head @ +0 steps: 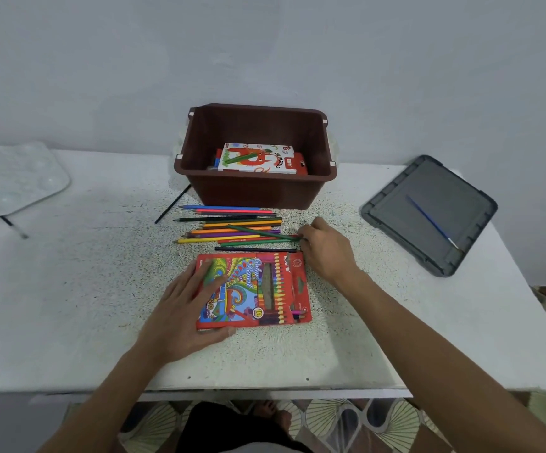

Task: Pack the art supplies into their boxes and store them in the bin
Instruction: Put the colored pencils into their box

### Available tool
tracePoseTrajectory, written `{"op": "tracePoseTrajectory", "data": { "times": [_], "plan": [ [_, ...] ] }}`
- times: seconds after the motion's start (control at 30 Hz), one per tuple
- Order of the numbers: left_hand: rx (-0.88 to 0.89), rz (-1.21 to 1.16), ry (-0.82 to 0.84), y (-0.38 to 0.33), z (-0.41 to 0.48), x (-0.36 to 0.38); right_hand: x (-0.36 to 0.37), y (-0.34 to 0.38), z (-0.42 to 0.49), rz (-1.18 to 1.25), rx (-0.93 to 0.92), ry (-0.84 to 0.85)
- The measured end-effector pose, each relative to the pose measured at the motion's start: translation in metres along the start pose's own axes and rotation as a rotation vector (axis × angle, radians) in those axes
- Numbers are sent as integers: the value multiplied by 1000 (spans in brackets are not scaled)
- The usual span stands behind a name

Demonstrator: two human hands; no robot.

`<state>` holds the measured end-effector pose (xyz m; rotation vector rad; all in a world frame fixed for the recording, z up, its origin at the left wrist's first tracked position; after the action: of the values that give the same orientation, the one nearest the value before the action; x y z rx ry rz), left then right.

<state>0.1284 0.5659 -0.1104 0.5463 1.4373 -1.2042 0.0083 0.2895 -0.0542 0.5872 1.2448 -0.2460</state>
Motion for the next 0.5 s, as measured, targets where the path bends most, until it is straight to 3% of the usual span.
{"op": "tracePoseTrajectory", "data": {
  "times": [0.3, 0.5],
  "plan": [
    [-28, -15, 14, -2, -1, -2, -10, -10, -8, -34, -46, -69],
    [-35, -7, 5, -1, -1, -3, -33, -50, -41, -2, -183, -78]
  ]
}}
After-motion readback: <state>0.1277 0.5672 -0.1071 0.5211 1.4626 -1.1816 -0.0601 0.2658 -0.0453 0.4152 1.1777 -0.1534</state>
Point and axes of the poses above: each hand's wrist, its own z-axis towards the middle knuckle, its own x-axis out of the palm, y = z × x, the point moved 3 cm from there along z, towards the middle knuckle, and after that the axes turned 7 degrees about -y, right-handed, at the moved point
